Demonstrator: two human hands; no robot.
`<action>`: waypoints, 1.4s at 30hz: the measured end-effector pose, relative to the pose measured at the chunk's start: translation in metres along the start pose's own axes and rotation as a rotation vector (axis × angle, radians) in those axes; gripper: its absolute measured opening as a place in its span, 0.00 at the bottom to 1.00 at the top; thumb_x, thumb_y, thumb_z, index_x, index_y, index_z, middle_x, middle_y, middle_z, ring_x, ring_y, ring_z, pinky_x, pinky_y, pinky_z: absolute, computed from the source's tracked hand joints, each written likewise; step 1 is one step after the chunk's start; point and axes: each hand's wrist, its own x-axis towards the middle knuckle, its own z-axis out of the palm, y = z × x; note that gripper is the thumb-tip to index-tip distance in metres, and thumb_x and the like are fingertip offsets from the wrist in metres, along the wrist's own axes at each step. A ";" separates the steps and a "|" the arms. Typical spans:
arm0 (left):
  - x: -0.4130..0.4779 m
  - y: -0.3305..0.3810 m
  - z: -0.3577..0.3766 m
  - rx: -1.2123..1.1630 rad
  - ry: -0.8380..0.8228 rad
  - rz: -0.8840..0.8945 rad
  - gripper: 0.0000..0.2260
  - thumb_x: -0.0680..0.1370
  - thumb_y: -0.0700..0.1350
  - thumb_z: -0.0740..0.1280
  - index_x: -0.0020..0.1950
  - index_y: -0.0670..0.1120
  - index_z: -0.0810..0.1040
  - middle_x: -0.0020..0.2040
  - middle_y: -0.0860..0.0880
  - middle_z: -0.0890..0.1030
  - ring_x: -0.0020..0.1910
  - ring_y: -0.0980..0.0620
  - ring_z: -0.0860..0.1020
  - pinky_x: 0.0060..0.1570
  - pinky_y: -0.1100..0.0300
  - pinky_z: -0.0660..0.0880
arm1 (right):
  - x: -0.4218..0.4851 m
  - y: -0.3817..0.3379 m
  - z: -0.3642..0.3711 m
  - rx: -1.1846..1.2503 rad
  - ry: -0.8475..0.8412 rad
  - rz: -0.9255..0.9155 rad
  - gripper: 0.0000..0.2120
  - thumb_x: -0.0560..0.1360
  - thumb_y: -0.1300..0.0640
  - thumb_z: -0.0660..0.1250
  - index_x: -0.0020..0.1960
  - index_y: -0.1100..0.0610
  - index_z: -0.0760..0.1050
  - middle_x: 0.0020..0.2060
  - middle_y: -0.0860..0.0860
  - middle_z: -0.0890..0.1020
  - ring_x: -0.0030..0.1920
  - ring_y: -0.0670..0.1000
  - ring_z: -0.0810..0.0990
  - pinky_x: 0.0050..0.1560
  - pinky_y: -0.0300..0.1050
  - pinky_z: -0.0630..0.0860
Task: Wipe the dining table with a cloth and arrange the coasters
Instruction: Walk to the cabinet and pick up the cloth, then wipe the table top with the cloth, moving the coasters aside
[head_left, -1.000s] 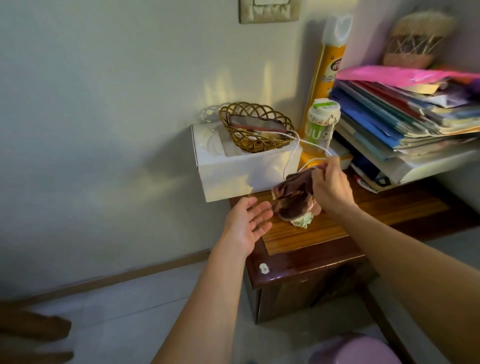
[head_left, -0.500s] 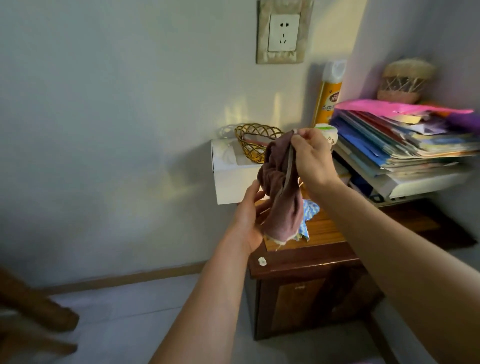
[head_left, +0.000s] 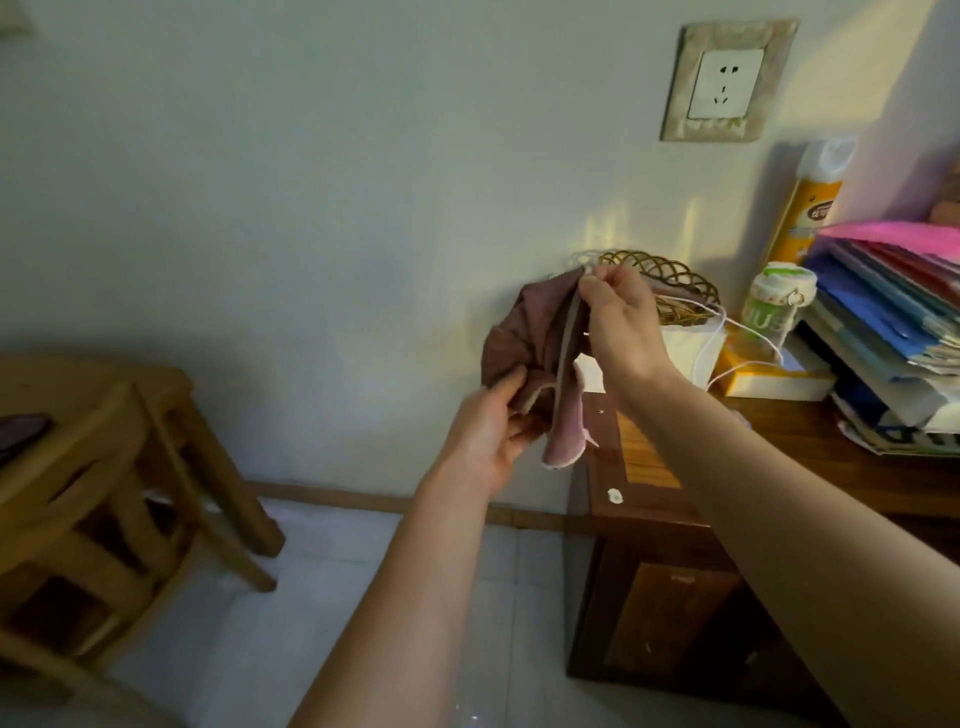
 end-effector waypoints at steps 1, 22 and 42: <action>-0.002 0.005 -0.014 -0.020 0.068 0.035 0.12 0.80 0.45 0.64 0.62 0.42 0.76 0.47 0.43 0.83 0.45 0.47 0.82 0.46 0.53 0.79 | -0.002 -0.001 0.008 -0.004 0.010 -0.024 0.02 0.75 0.53 0.58 0.43 0.50 0.67 0.39 0.50 0.72 0.43 0.52 0.72 0.46 0.52 0.71; -0.125 0.142 -0.300 -0.036 0.848 0.518 0.09 0.77 0.35 0.68 0.50 0.49 0.81 0.45 0.47 0.83 0.40 0.50 0.81 0.37 0.60 0.76 | -0.053 0.013 0.246 -0.033 -0.289 0.021 0.12 0.76 0.67 0.60 0.54 0.56 0.78 0.40 0.49 0.77 0.38 0.47 0.74 0.40 0.36 0.72; -0.208 0.222 -0.553 0.571 1.171 0.440 0.11 0.81 0.53 0.63 0.52 0.46 0.78 0.47 0.51 0.82 0.44 0.55 0.80 0.40 0.60 0.74 | -0.126 0.055 0.512 -0.253 -0.642 0.070 0.11 0.77 0.56 0.55 0.48 0.62 0.73 0.43 0.55 0.77 0.47 0.57 0.76 0.46 0.50 0.75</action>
